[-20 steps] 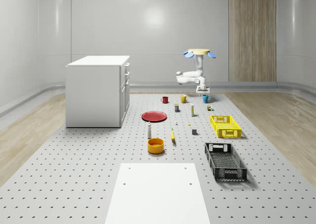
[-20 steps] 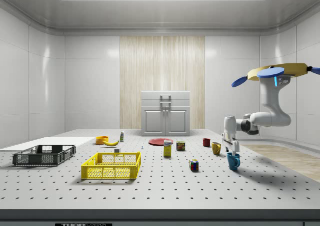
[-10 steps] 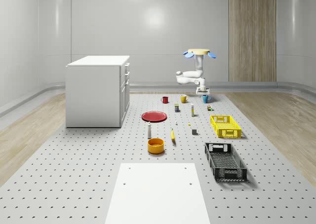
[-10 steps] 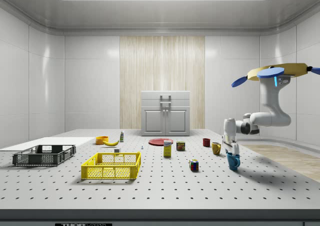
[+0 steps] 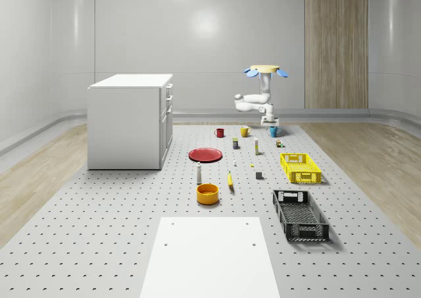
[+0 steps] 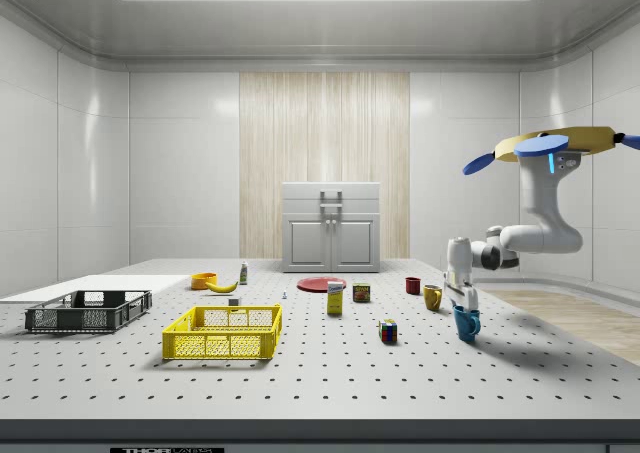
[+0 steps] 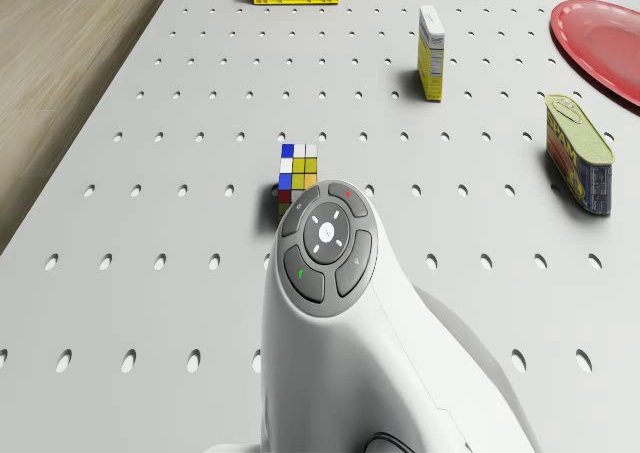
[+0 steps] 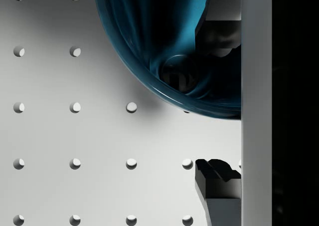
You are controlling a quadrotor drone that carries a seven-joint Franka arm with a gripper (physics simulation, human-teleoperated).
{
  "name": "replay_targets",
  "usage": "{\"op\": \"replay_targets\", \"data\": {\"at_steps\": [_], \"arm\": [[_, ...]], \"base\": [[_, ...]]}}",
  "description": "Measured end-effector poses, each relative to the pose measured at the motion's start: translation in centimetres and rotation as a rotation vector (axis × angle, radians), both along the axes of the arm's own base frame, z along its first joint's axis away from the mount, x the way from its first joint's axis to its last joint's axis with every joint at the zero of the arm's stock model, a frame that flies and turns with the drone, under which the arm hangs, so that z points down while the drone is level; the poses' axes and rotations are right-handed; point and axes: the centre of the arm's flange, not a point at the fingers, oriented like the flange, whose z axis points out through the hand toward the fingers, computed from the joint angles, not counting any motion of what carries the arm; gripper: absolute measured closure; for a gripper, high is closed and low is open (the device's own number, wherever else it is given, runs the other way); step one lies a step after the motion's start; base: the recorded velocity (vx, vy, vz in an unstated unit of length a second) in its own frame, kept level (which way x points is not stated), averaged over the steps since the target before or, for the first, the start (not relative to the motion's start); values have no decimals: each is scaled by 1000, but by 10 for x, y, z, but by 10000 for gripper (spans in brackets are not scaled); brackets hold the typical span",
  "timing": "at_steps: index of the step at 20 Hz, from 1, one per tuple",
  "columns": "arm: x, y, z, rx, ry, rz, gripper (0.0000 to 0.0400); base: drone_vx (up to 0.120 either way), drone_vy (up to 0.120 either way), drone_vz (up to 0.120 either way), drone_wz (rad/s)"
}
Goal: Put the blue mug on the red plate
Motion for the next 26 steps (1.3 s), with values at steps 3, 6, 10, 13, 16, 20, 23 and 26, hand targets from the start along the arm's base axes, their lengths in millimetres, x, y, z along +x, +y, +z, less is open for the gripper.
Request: {"op": "replay_targets", "data": {"at_steps": [3,6,10,13,16,20,23,26], "arm": [[0,0,0,0,0,0,233],[0,0,0,0,0,0,268],[0,0,0,0,0,0,288],[0,0,-4,0,0,0,295],[0,0,-12,0,0,0,297],[0,0,-19,0,0,0,299],[0,0,-21,0,0,0,300],[0,0,-23,0,0,0,300]], "base": [[0,0,0,0],[0,0,0,0],[0,0,0,0],[0,0,40,0],[93,-67,120,0],[120,-120,120,0],[120,-120,120,0],[120,-120,120,0]]}}
